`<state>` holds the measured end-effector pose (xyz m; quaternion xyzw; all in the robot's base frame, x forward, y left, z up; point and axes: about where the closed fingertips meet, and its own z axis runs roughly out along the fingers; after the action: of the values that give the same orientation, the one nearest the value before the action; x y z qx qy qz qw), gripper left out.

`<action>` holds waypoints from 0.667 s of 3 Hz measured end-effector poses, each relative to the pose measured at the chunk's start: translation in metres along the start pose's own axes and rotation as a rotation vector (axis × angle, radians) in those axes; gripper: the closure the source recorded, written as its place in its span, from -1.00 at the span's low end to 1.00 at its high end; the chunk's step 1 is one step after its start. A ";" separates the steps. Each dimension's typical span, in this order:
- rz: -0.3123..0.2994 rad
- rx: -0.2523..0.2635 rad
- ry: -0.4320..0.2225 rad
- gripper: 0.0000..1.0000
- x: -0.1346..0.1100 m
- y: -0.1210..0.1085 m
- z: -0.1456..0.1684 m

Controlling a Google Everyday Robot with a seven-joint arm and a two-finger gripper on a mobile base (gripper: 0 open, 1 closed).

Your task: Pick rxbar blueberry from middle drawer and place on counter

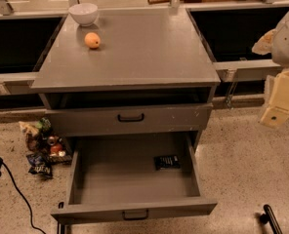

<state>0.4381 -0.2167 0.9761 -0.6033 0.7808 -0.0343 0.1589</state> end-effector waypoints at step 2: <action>0.020 -0.041 -0.048 -1.00 0.002 0.001 0.025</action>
Offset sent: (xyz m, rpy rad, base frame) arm 0.0143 0.0017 -0.0626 0.1451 0.0892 0.0024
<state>0.4441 -0.2152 0.9518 -0.5993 0.7832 -0.0024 0.1655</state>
